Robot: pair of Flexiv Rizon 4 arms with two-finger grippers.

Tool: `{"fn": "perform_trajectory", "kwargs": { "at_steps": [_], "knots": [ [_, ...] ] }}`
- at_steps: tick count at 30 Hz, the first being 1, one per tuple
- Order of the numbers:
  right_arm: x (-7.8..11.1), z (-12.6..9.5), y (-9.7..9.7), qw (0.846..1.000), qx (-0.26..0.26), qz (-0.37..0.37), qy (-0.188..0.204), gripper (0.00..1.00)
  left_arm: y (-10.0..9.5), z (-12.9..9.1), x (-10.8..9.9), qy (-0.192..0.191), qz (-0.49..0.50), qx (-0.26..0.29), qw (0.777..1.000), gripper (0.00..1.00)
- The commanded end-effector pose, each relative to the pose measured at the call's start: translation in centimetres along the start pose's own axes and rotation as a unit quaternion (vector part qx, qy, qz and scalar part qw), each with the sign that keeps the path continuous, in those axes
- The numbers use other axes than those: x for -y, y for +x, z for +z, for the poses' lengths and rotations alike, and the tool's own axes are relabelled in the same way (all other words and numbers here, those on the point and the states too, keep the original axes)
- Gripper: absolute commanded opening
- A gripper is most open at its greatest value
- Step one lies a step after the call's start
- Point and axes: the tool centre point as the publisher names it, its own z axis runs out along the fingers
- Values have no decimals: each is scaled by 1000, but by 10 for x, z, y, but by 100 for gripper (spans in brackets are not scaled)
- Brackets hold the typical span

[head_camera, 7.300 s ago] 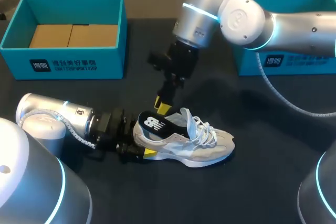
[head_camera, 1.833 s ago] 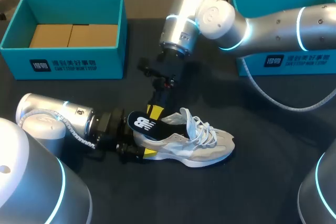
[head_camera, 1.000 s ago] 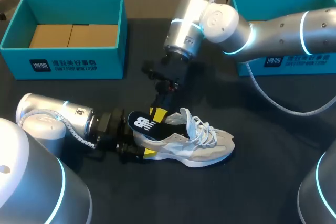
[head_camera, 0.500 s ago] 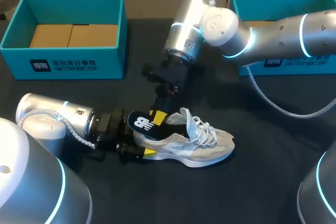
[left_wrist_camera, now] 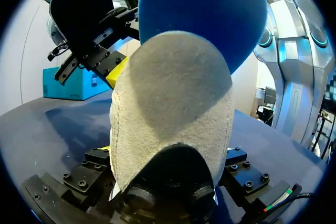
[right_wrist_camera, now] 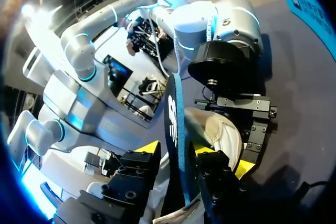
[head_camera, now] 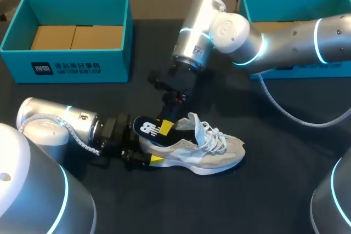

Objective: Take the shoe out of the shoebox, open the shoe tongue, remove and reinsert the insole, then place the shoe into the shoebox

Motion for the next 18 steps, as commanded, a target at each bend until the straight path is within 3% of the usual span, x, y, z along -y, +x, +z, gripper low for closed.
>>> {"fn": "perform_trajectory", "kwargs": {
  "at_steps": [1, 6, 7, 18],
  "knots": [
    [0, 2, 2, 1000, 3, -1, -2, 27, -1, 1, -2, -2, -1, 0, 1000, 0],
    [0, 4, 2, 1000, 2, -1, -3, 15, -1, 1, -2, -2, -1, 0, 1000, 0],
    [0, 4, 2, 1000, 2, -1, -3, 1, -1, 1, -2, -2, -1, 0, 1000, 0],
    [-6, 1, 4, 1000, 6, -11, 1, 0, -1, 1, -2, -2, -1, 0, 1000, 0]
  ]
}}
